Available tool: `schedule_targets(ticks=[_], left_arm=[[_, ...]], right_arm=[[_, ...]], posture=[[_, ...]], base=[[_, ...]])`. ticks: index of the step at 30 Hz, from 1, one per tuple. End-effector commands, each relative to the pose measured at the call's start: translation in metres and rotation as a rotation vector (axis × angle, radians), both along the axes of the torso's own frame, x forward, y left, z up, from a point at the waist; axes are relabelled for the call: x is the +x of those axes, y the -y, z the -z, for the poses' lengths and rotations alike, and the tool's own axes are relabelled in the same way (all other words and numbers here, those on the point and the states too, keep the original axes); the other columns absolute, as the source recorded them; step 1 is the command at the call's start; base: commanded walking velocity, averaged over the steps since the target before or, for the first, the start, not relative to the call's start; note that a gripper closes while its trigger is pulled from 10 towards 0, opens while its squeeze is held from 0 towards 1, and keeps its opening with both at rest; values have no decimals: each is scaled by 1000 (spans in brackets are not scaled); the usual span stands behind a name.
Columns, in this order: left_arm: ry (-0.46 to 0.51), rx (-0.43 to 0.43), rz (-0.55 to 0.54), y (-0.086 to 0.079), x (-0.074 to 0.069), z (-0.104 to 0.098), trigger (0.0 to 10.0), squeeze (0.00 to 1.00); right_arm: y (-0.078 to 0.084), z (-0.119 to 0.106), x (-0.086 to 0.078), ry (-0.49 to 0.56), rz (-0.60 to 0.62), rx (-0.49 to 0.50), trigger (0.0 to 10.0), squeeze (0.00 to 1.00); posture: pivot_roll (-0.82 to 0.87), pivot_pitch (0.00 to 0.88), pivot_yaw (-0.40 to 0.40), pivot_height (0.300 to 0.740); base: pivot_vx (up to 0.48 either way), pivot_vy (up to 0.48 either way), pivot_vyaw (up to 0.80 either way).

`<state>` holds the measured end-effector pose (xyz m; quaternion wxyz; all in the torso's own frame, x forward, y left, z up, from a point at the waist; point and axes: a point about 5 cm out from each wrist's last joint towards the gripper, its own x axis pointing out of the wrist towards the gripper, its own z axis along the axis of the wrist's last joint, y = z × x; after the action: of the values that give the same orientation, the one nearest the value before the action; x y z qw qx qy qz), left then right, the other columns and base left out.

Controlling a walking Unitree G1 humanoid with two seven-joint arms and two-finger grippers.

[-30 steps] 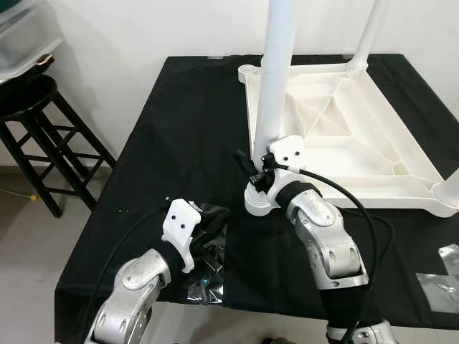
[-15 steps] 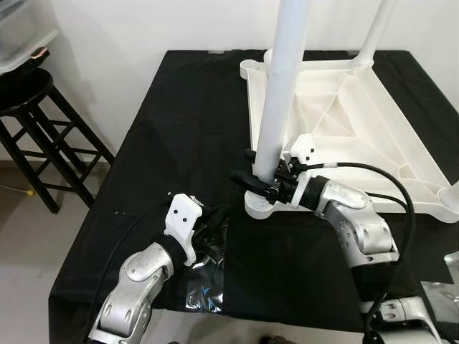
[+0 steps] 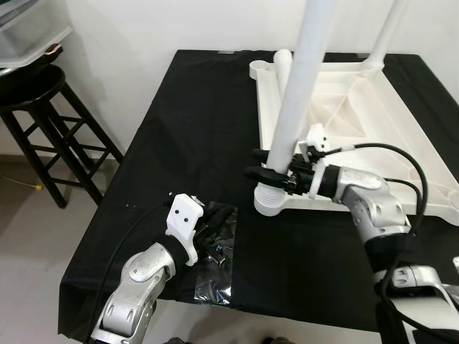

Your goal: Building children table

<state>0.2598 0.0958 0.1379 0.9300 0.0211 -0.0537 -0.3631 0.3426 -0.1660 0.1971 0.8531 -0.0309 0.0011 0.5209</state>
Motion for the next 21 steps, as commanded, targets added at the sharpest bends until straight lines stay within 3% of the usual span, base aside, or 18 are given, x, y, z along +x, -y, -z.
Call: schedule_targets(ticks=[1, 6, 7, 8, 9, 10, 11, 12, 15, 16, 21], left_arm=[[-7, 4, 5, -1, -3, 3, 10000, 0], [-6, 0, 9, -3, -4, 3, 10000, 0], [-8, -1, 14, -4, -4, 3, 10000, 0], [-10, -2, 22, -5, -3, 3, 10000, 0], [-10, -2, 22, -5, -3, 3, 10000, 0], [-12, 0, 28, -5, -3, 3, 10000, 0], [-12, 0, 28, -5, -3, 3, 10000, 0], [-11, -1, 28, -6, -2, 3, 10000, 0], [-8, 0, 34, -5, -2, 3, 10000, 0], [-8, -1, 35, -5, -2, 3, 10000, 0], [5, 6, 29, -7, -4, 3, 10000, 0]], right_arm=[[6, 12, -11, -27, 24, 15, 0, 0], [9, 35, -24, -90, 175, -22, 0, 0], [0, 53, -24, -91, 406, -128, 0, 0], [-24, 77, -36, -216, 607, -82, 0, 0], [-24, 77, -36, -216, 607, -82, 0, 0], [-48, 71, -43, -113, 621, -159, 0, 0], [-48, 71, -43, -113, 621, -159, 0, 0], [-59, 67, -43, -145, 637, -104, 0, 0], [-55, 68, -32, -145, 624, -134, 0, 0], [-51, 71, -28, -190, 648, -110, 0, 0], [-50, 63, -24, -179, 679, -116, 0, 0]], posture=[[48, 143, 14, 740], [42, 151, 11, 740], [31, 156, 19, 740], [25, 152, 24, 740], [25, 152, 24, 740], [39, 154, 26, 740], [39, 154, 26, 740], [25, 142, 35, 740], [53, 143, 7, 740], [55, 144, 7, 740], [49, 141, 21, 740]], base=[[0, 0, 0], [0, 0, 0], [0, 0, 0], [0, 0, 0], [0, 0, 0], [0, 0, 0], [0, 0, 0], [0, 0, 0], [0, 0, 0], [0, 0, 0], [0, 0, 0]])
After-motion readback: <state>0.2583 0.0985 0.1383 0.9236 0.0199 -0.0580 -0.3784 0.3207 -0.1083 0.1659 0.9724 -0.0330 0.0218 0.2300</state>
